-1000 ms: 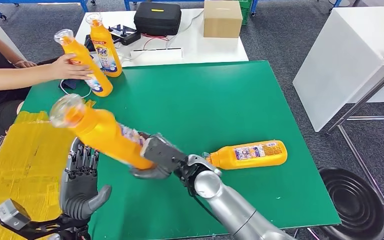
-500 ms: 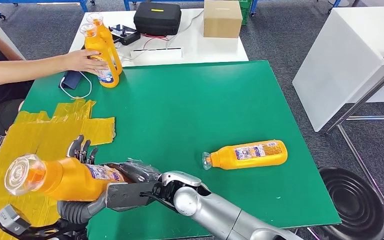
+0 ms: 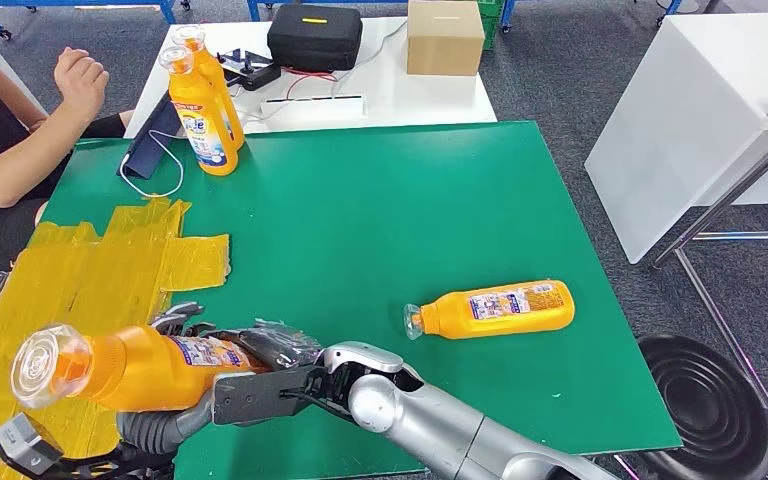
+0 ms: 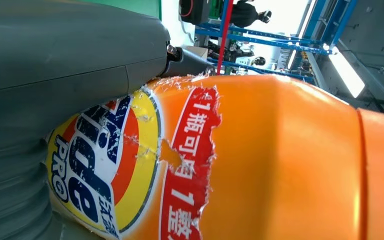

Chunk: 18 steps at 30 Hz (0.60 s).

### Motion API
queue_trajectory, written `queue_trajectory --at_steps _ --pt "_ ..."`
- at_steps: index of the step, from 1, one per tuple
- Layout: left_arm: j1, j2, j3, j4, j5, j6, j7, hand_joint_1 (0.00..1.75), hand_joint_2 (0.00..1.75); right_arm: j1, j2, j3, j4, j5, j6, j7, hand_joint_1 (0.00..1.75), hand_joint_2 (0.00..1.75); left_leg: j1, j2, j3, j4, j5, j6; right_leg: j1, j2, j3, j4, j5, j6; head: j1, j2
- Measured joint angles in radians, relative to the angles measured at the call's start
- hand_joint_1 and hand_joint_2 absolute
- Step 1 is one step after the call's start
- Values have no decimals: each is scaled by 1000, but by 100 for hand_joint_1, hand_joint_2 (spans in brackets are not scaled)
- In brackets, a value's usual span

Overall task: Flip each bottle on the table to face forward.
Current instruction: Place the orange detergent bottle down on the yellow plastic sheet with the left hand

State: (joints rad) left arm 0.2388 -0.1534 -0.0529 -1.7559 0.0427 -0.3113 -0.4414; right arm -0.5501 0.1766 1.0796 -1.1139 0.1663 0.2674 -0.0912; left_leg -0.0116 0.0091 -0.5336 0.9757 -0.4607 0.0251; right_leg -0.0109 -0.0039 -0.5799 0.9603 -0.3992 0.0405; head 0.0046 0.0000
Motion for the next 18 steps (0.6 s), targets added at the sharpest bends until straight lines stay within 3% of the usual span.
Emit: queue_trajectory --at_steps 8,9,12,13,17,18 --pt "0 0 5 3 1 -9 -8 175 175 0 -3 11 0 1 -4 0 175 175 0 0 0 0 0 0 0 0 0 0 0 0 0 0" --pt "0 0 5 3 1 -10 -10 175 175 0 -3 11 0 1 -5 0 164 175 0 0 0 0 0 0 0 0 0 0 0 0 0 0" --pt "-1 0 6 3 -3 -11 -18 175 175 4 -4 11 0 11 -20 -1 33 175 0 0 0 0 0 0 0 0 0 0 0 0 0 0" --pt "-2 0 6 3 -13 -6 -23 175 175 7 -5 11 0 24 -36 0 0 175 0 0 0 0 0 0 0 0 0 0 0 0 0 0" --pt "-6 -1 7 -5 -188 110 -51 175 175 37 -22 0 -17 153 -174 43 0 175 0 -1 0 0 0 0 0 -1 0 0 0 0 0 0" --pt "-8 0 10 -10 -279 170 -50 175 175 50 -33 -11 -30 189 -210 61 0 131 0 -1 0 0 0 0 0 -1 0 0 0 0 0 0"
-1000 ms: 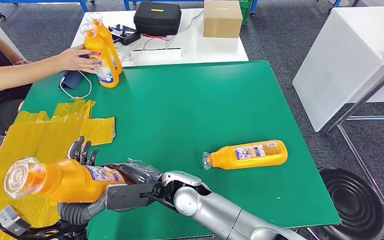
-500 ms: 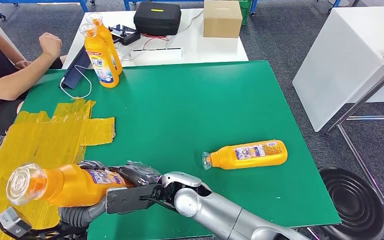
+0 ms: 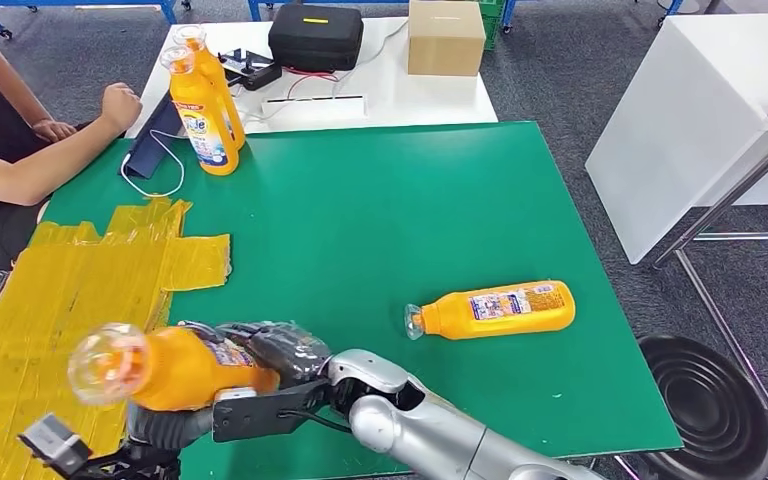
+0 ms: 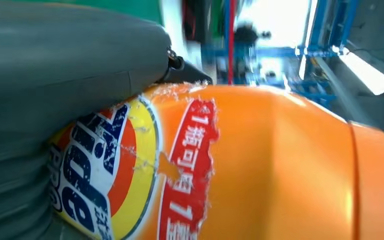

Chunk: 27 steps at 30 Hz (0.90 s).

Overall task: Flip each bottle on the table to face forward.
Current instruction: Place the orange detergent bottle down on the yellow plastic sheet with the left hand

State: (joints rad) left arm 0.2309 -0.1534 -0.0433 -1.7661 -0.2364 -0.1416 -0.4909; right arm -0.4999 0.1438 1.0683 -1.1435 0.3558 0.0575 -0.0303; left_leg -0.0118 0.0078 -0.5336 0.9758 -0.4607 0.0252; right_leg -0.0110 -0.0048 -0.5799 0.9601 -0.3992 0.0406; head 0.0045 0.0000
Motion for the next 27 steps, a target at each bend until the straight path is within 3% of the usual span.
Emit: queue_trajectory --at_steps 3,6,9,14,19,23,27 --pt "-16 19 19 3 -389 239 64 175 175 21 -55 -72 -44 71 -51 42 0 0 0 -1 0 0 0 0 0 -1 0 0 0 0 0 0" --pt "-30 58 53 48 -808 477 177 175 175 23 -124 -178 -85 112 -39 56 0 0 -1 0 1 0 0 0 -1 0 1 0 1 0 0 0" --pt "-26 96 94 110 -1036 603 260 175 175 34 -197 -277 -134 125 -8 57 0 0 -1 0 1 0 0 0 -1 0 1 0 1 1 0 0" --pt "-16 143 152 204 -1220 635 357 175 175 71 -310 -406 -229 122 41 49 0 0 -1 0 -1 0 0 0 -1 0 0 0 0 1 0 0" --pt "-13 166 175 259 -1251 637 377 175 175 85 -366 -463 -279 116 56 46 0 0 -1 0 -1 0 -1 0 -1 0 -1 0 0 1 0 0" --pt "-16 176 179 283 -1269 611 393 171 175 88 -391 -473 -300 117 68 49 0 175 -1 0 0 0 0 0 -1 0 0 0 0 1 0 0" --pt "-36 198 176 336 -1290 591 414 0 175 78 -464 -470 -320 96 147 60 0 175 -2 -5 0 0 0 1 -2 -5 2 0 0 1 0 0"
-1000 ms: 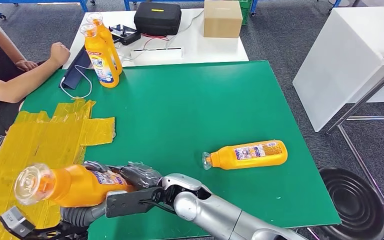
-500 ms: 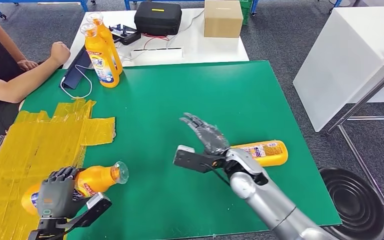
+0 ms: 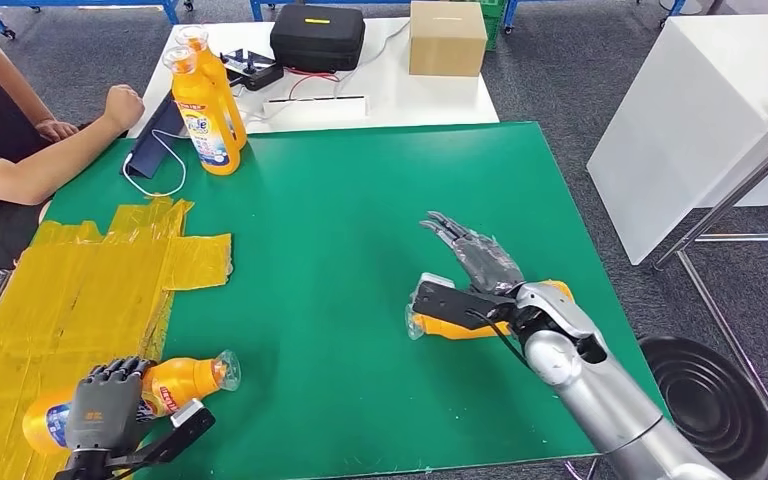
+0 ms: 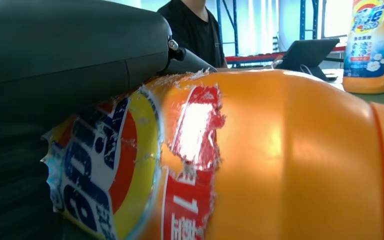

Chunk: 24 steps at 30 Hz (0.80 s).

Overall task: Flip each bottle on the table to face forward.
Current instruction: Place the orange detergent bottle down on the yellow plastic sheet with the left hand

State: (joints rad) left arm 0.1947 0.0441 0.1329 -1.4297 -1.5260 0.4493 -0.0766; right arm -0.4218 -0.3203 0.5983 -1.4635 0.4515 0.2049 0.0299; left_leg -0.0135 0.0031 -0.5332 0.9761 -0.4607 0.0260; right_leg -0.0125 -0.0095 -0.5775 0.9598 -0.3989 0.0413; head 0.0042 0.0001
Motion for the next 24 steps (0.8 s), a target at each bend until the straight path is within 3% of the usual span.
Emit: queue_trajectory --at_steps 7,13,20,24 --pt "-62 40 -7 107 30 -9 12 0 175 -54 -213 17 -25 -134 175 28 0 175 -2 -7 4 0 1 2 -2 -7 6 -1 0 1 0 0" --pt "-71 47 -5 118 298 -61 -142 0 175 -10 -404 -2 -77 -157 182 47 0 175 -2 -8 4 0 2 3 -2 -8 8 -1 0 1 0 0" --pt "-62 45 -5 92 404 -93 -206 0 175 51 -497 -36 -123 -150 180 63 0 175 -2 -6 4 0 2 3 -2 -7 5 0 0 1 0 0" --pt "-49 22 2 39 637 -172 -325 0 175 114 -533 -70 -143 -126 178 76 0 175 -2 -8 2 0 2 3 -2 -9 4 -1 0 1 0 0"
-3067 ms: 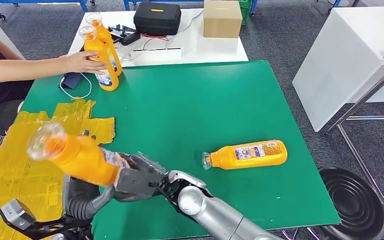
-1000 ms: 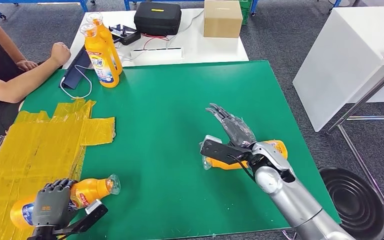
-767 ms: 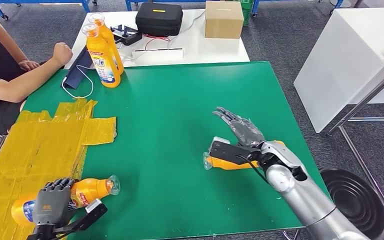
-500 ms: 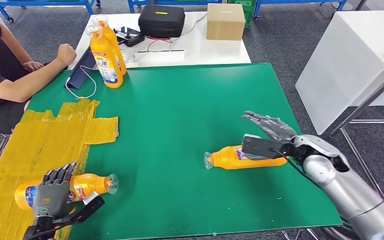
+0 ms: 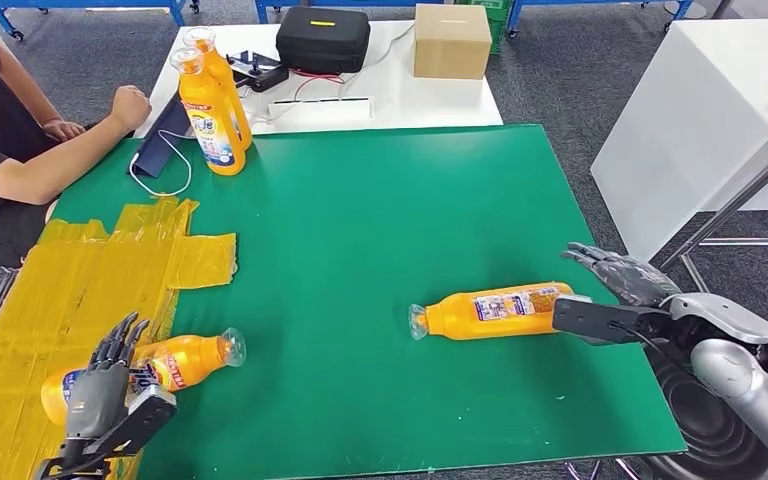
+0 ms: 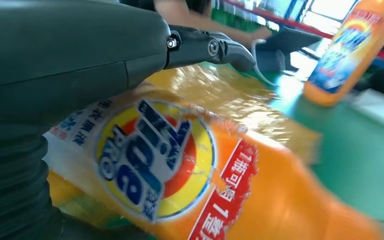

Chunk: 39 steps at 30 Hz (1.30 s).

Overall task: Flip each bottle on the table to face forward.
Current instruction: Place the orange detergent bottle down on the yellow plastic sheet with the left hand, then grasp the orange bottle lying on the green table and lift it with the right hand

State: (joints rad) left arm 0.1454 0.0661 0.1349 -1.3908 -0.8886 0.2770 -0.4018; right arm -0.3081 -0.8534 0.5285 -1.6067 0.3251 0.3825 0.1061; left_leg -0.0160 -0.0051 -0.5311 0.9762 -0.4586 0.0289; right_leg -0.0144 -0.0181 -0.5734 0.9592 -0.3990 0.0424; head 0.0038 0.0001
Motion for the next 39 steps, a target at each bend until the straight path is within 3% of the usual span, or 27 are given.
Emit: queue_trajectory --at_steps 6,11,16,20,30,39 --pt "25 -67 3 -139 370 -254 -103 0 175 120 7 -57 5 139 -3 -21 0 175 0 1 -4 0 -1 1 0 1 -2 -1 0 0 0 0" --pt "42 -109 -17 -251 489 -345 -115 0 175 123 113 -40 109 296 -52 -32 0 175 1 3 -4 0 -2 1 1 3 -3 -1 0 0 0 0" --pt "47 -131 -66 -318 487 -344 -113 0 175 49 268 -6 272 405 -146 -32 0 175 2 9 0 0 -2 1 2 9 -2 -1 0 0 0 0" --pt "51 -137 -90 -341 481 -342 -111 0 175 2 360 2 359 449 -197 -28 0 175 2 12 1 0 -2 1 2 11 -2 -1 1 -1 0 0" --pt "65 -145 -99 -372 478 -342 -111 0 175 -46 515 8 458 577 -272 -1 0 175 2 12 1 0 -2 0 2 11 -2 0 0 0 0 0" --pt "58 -147 -104 -372 478 -346 -109 0 175 -88 596 26 559 619 -260 -5 0 175 2 12 2 0 -2 0 2 11 -1 0 0 0 0 0"
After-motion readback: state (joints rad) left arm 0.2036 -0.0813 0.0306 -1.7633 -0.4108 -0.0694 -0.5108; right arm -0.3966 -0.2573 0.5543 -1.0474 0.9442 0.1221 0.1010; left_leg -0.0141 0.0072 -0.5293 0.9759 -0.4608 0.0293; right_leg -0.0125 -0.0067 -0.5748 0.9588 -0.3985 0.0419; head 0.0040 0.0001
